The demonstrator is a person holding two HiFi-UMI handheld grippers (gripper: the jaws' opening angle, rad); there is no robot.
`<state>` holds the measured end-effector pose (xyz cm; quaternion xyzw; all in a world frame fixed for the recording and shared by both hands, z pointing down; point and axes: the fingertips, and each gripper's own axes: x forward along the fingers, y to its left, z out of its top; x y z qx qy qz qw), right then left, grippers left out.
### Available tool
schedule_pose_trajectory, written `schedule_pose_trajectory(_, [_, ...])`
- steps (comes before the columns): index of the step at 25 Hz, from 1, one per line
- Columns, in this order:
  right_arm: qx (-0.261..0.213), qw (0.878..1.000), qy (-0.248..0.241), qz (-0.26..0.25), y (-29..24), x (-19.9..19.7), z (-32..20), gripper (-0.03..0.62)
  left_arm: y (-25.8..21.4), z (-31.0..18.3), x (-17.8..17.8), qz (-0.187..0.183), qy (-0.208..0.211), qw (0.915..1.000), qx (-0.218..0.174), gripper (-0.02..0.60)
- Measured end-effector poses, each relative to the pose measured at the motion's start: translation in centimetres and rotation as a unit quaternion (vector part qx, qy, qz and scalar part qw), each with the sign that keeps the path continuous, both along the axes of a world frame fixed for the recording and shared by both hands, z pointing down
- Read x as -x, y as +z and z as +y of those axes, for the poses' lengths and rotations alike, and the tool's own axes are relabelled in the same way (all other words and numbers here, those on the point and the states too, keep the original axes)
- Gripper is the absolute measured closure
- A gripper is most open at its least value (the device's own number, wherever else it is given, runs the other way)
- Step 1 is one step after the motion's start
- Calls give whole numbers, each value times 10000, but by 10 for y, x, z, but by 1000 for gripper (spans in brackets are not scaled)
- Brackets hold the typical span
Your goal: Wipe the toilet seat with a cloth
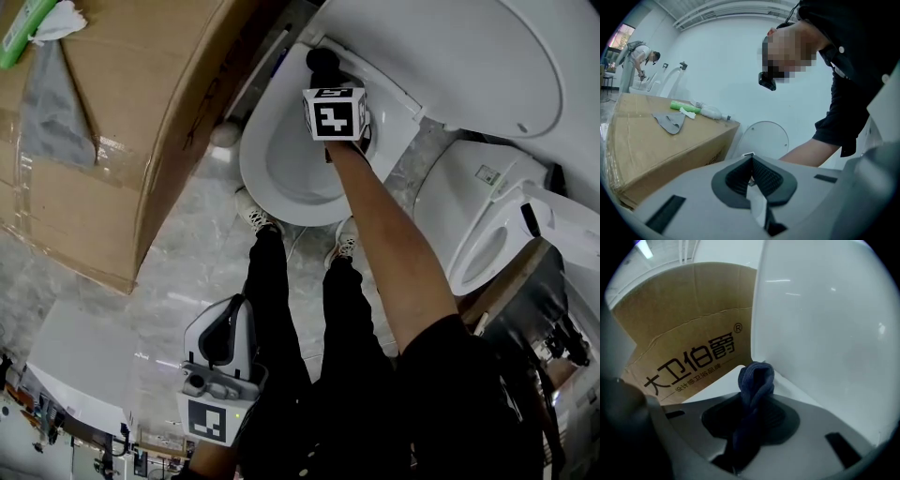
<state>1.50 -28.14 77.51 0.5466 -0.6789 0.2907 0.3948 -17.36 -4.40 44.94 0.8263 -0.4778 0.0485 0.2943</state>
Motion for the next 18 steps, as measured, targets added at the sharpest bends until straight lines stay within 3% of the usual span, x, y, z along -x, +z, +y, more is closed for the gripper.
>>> schedule_pose_trajectory(8, [14, 9957, 920, -53, -4, -47, 15, 499, 1, -3, -8, 16, 215, 9998, 1, 572])
schedule_pose_trajectory(18, [101, 9871, 1588, -166, -3, -98, 45, 499, -5, -1, -31, 33, 545, 9985, -58, 572])
